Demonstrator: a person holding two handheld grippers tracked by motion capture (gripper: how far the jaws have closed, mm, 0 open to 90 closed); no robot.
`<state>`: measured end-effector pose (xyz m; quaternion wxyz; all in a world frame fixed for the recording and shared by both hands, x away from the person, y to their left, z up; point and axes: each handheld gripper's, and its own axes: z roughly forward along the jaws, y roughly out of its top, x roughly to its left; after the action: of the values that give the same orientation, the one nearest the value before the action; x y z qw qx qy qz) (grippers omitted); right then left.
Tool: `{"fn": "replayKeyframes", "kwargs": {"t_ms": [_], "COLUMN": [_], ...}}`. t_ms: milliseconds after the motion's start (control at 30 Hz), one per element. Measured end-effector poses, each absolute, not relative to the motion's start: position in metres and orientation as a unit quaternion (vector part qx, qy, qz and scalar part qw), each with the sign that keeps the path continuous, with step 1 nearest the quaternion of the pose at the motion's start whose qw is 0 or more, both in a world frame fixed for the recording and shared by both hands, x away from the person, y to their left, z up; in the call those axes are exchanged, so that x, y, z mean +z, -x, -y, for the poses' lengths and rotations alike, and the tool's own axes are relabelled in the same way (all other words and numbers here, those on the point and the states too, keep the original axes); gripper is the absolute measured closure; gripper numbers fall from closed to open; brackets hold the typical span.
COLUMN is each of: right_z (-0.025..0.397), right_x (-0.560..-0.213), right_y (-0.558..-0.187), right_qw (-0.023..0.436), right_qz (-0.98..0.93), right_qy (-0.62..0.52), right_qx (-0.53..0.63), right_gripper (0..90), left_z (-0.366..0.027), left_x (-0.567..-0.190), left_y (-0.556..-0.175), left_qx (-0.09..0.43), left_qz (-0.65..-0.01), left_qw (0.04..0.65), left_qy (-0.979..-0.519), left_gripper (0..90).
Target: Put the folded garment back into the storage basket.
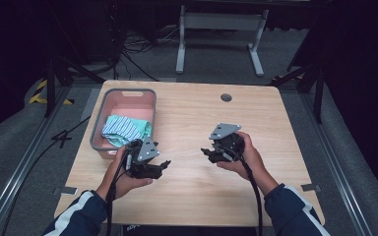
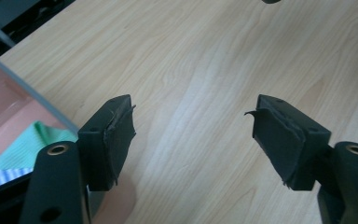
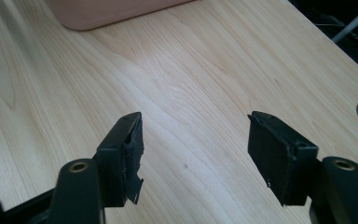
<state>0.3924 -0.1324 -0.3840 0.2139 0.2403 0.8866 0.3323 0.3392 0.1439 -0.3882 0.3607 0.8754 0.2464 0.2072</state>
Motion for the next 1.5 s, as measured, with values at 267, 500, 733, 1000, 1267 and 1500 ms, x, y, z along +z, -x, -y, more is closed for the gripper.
{"fn": "replayKeyframes", "kwargs": {"t_ms": [267, 500, 733, 1000, 1267, 1500], "right_z": [0.156, 0.174, 0.19, 0.209, 0.238, 0.265], "right_x": [-0.394, -0.403, -0.413, -0.427, -0.449, -0.458], "right_y": [-0.384, -0.376, -0.366, -0.357, -0.349, -0.341], "right_qw": [0.227, 0.23, 0.235, 0.23, 0.232, 0.223], "right_qz": [-0.885, -0.884, -0.883, -0.881, -0.879, -0.865], "right_qy": [-0.248, -0.256, -0.262, -0.275, -0.3, -0.323], "right_qx": [0.321, 0.316, 0.311, 0.307, 0.289, 0.313], "right_gripper": [33.2, 32.4, 31.8, 30.5, 29.7, 28.4], "left_z": [-0.132, -0.122, -0.116, -0.114, -0.117, -0.126], "left_x": [-0.402, -0.414, -0.427, -0.44, -0.453, -0.463], "left_y": [-0.338, -0.337, -0.337, -0.336, -0.333, -0.331], "left_qx": [0.194, 0.177, 0.165, 0.155, 0.142, 0.137], "left_qz": [-0.231, -0.214, -0.205, -0.192, -0.189, -0.198], "left_qw": [0.352, 0.344, 0.331, 0.326, 0.326, 0.336], "left_qy": [-0.886, -0.897, -0.906, -0.913, -0.915, -0.911], "left_gripper": [25.7, 24.8, 23.8, 23.2, 21.9, 21.8]}}
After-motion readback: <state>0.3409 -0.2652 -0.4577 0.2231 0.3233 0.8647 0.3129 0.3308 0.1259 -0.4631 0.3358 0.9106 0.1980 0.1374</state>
